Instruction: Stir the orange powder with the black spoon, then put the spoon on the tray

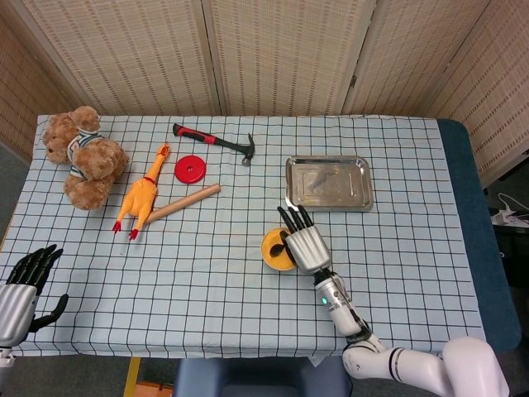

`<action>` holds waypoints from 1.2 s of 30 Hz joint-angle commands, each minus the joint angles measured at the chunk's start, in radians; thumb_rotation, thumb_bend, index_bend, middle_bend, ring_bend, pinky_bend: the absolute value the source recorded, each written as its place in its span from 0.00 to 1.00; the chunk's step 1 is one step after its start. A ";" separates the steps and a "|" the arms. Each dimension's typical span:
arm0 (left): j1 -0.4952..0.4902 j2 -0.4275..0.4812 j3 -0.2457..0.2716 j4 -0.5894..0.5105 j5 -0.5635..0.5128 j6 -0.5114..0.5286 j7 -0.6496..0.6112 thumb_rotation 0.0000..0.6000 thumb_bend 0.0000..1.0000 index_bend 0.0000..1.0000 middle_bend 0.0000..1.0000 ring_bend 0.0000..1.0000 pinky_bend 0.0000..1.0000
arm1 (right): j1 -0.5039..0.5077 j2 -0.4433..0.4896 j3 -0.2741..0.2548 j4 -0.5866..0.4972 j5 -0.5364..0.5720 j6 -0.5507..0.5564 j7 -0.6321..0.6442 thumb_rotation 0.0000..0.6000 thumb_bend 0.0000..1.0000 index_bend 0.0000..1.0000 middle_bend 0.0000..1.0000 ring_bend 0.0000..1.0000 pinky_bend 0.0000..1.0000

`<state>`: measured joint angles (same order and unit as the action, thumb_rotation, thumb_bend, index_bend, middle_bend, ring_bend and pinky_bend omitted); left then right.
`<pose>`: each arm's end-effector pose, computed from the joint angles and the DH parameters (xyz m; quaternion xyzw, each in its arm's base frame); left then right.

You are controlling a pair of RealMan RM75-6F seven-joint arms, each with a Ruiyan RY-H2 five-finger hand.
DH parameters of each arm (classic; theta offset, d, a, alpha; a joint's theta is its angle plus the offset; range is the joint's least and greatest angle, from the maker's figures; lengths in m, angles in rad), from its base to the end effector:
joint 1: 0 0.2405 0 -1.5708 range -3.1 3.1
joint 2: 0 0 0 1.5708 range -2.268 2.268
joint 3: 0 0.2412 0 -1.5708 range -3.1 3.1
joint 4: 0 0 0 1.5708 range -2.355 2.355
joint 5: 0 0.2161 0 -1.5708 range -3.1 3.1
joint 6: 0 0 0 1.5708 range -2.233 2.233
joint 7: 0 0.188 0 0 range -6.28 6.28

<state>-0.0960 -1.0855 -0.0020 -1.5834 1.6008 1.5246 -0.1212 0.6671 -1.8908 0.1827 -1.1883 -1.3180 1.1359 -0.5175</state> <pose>-0.2910 0.2171 0.1506 -0.6155 -0.3843 -0.4223 0.5433 -0.1068 -0.3504 -0.0949 0.7435 -0.2689 0.3918 0.4706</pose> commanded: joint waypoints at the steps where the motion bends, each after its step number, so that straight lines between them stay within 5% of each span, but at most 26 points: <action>1: 0.001 -0.001 0.000 0.001 0.001 0.003 -0.002 1.00 0.41 0.01 0.00 0.00 0.09 | -0.013 0.020 -0.015 -0.026 -0.007 0.009 -0.013 1.00 0.43 0.53 0.02 0.00 0.00; 20: 0.002 -0.005 -0.001 0.003 0.008 0.011 -0.003 1.00 0.41 0.02 0.00 0.00 0.09 | -0.041 0.071 -0.047 -0.090 -0.033 0.025 -0.040 1.00 0.43 0.50 0.02 0.00 0.00; 36: -0.003 -0.005 -0.004 0.007 -0.003 -0.003 -0.007 1.00 0.41 0.02 0.00 0.00 0.09 | 0.014 -0.037 0.018 0.089 -0.013 0.002 -0.012 1.00 0.43 0.47 0.02 0.00 0.00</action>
<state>-0.0991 -1.0905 -0.0056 -1.5766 1.5979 1.5218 -0.1281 0.6777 -1.9240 0.1990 -1.1041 -1.3329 1.1414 -0.5341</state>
